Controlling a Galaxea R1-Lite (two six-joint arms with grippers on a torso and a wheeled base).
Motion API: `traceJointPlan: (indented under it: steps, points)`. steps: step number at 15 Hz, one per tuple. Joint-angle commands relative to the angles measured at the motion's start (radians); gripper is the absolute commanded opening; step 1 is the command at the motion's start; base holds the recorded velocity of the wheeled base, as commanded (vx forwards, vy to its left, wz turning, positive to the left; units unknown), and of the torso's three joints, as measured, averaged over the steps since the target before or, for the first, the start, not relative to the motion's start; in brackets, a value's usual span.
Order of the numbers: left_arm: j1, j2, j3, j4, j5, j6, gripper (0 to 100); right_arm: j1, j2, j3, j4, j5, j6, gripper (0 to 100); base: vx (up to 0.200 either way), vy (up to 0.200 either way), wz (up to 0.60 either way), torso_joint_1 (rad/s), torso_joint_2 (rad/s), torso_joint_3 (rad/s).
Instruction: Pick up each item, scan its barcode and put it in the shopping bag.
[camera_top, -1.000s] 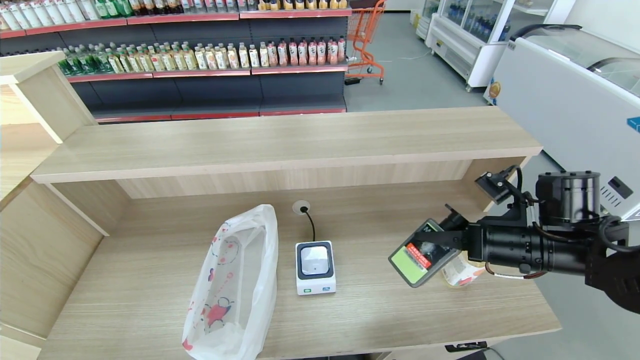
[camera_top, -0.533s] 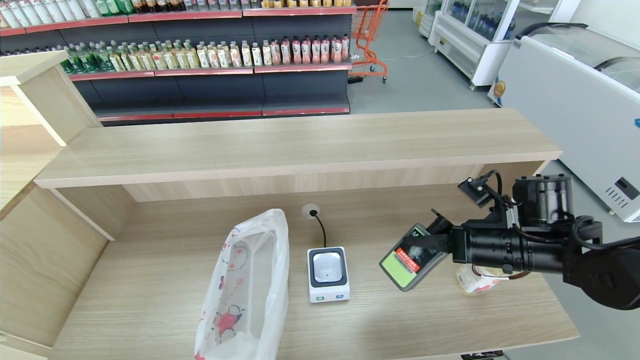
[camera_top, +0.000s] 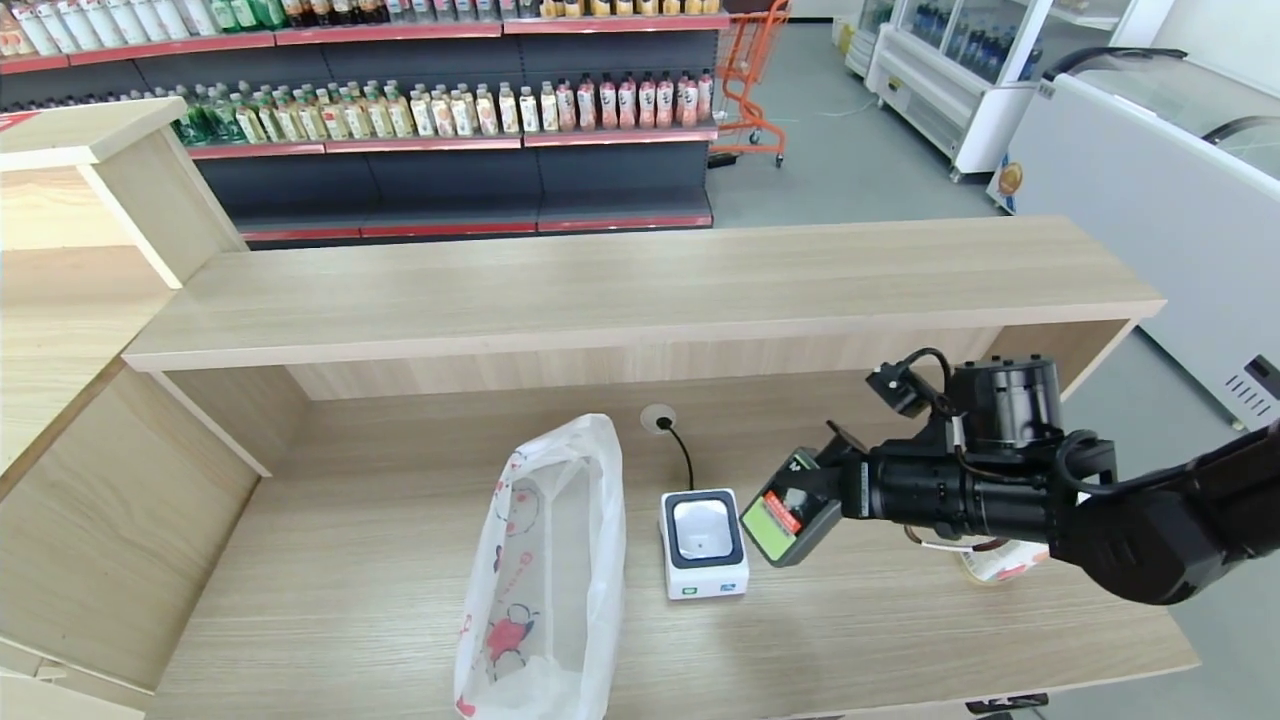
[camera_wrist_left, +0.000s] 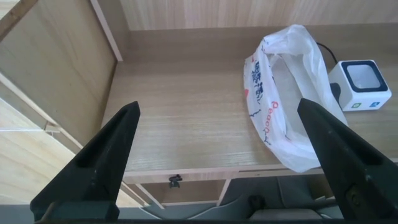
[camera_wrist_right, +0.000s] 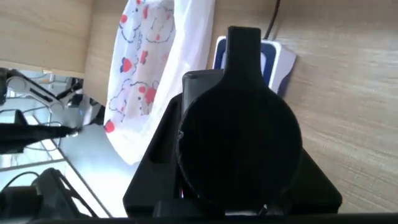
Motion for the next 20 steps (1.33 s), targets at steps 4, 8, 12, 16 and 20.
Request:
traceJointPlan:
  steps: [4,8,12,16,20]
  points:
    - [-0.001,0.0,0.0,0.0,0.0,0.0,100,0.041,0.145,-0.008,-0.085,-0.036,-0.064,0,0.0,0.0,0.0,0.0,0.0,0.0]
    - [-0.001,0.0,0.0,0.0,0.0,0.0,100,0.05,0.257,-0.043,-0.166,-0.044,-0.13,0,0.0,0.0,0.0,0.0,0.0,0.0]
    - [-0.001,0.0,0.0,0.0,0.0,0.0,100,0.07,0.346,-0.153,-0.177,-0.053,-0.132,0,0.0,0.0,0.0,0.0,0.0,0.0]
    - [-0.001,0.0,0.0,0.0,0.0,0.0,100,0.118,0.417,-0.284,-0.169,-0.056,-0.13,0,0.0,0.0,0.0,0.0,0.0,0.0]
    - [-0.001,0.0,0.0,0.0,0.0,0.0,100,0.124,0.447,-0.299,-0.144,-0.068,-0.19,0,0.0,0.0,0.0,0.0,0.0,0.0]
